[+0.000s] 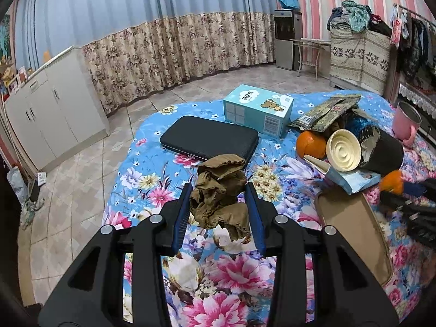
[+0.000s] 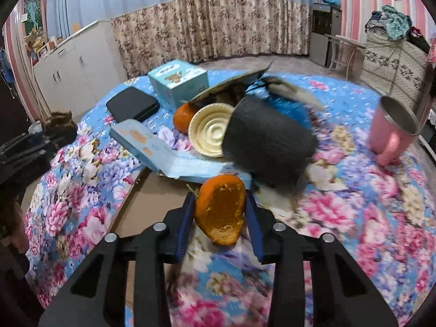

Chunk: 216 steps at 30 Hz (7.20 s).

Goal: Collect trash
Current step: 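Grasp the brown paper with the left gripper while the right grasps an orange peel, then carry the peel and brown paper over the blue basket and release them, then withdraw both open grippers from the basket, then move over the bed and grasp the black ribbed roller with the right gripper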

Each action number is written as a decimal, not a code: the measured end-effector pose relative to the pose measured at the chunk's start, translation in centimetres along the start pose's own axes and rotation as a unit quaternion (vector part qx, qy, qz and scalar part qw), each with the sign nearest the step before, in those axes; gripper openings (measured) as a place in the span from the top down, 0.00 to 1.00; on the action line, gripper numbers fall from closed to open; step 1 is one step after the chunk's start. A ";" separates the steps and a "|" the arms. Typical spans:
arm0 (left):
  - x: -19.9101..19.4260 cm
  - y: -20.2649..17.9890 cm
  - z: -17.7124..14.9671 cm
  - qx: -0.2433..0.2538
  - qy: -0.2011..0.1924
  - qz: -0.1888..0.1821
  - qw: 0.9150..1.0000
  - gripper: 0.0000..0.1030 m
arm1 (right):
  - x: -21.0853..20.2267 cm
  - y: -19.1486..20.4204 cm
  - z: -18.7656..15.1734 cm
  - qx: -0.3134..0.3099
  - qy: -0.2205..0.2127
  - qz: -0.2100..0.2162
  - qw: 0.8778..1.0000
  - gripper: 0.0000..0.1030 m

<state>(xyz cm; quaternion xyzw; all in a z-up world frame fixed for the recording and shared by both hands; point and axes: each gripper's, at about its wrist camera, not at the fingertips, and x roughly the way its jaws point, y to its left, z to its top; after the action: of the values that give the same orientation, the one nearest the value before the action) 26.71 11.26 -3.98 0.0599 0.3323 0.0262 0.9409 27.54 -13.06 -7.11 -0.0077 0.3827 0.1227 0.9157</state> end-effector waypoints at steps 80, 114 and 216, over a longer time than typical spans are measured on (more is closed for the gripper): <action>-17.2 -54.6 -0.7 0.173 -0.111 -0.293 0.934 0.09 | -29.4 -39.6 -21.3 0.283 -0.122 -0.303 0.902 0.64; -16.1 -46.0 0.5 0.134 -0.117 -0.239 0.955 0.05 | -25.3 -37.7 -18.5 0.270 -0.122 -0.324 0.899 0.04; 3.5 -9.9 1.9 -0.048 0.045 -0.064 0.996 0.50 | -7.8 -13.0 -0.9 0.082 -0.052 -0.119 0.988 0.28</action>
<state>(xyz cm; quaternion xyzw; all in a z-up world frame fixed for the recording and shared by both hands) 30.69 1.62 -6.01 -0.0079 0.3762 -0.0150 0.9264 24.62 -27.46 -3.23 0.0281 0.3399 -0.0190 0.9398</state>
